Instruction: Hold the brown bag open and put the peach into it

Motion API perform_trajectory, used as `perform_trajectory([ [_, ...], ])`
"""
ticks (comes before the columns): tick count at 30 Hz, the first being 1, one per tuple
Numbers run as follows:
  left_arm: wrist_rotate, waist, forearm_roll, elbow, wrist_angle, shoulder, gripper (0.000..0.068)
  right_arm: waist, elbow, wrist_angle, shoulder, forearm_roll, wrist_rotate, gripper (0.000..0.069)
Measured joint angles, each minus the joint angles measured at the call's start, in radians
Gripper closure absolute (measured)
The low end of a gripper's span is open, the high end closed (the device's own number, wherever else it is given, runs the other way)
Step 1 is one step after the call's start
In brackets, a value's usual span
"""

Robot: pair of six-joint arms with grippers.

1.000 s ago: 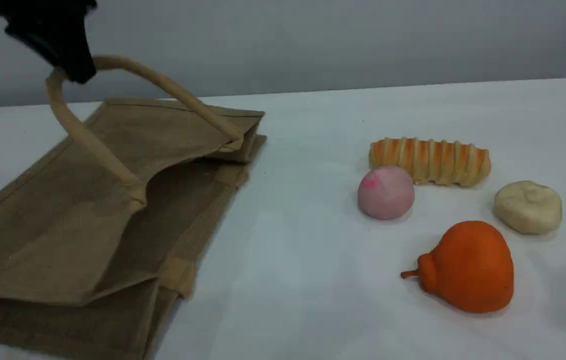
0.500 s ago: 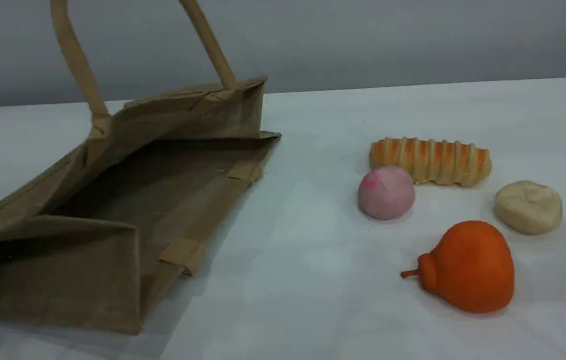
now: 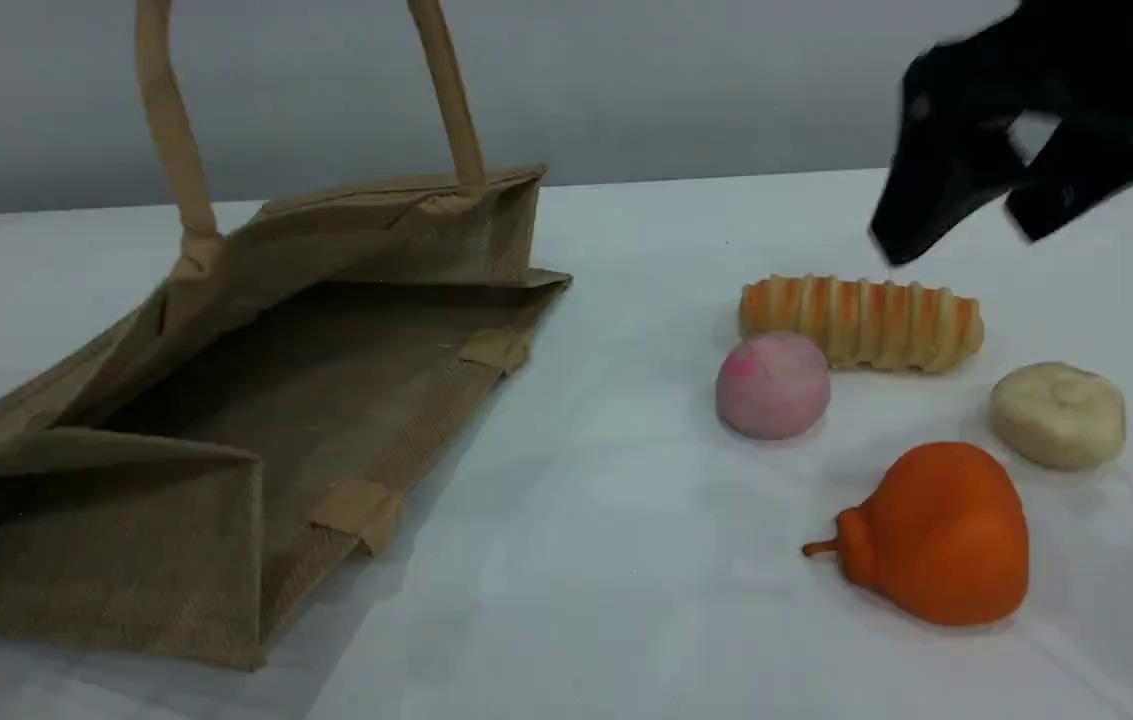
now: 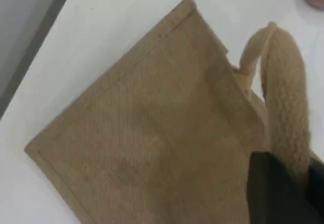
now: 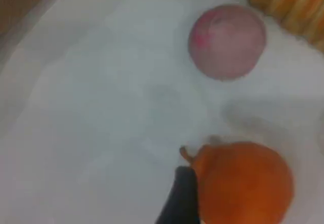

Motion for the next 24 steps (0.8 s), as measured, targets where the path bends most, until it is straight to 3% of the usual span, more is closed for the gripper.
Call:
perform_trajectory([
  [3, 0.006, 0.0, 0.0, -0.023, 0.001, -0.001, 0.0592, 0.019, 0.0, -0.022, 0.055, 0.009, 0.001, 0.0106],
  [9, 0.089, -0.003, -0.103, -0.053, -0.001, -0.021, 0.0592, 0.074, 0.0, -0.102, 0.162, 0.009, 0.0, 0.0106],
  [14, 0.117, -0.016, -0.097, -0.053, -0.001, -0.019, 0.0592, 0.095, -0.014, -0.177, 0.233, 0.02, -0.003, 0.0106],
  [24, 0.12, -0.018, -0.095, -0.053, 0.0, -0.019, 0.0592, 0.097, -0.121, -0.216, 0.347, 0.069, -0.002, 0.0106],
])
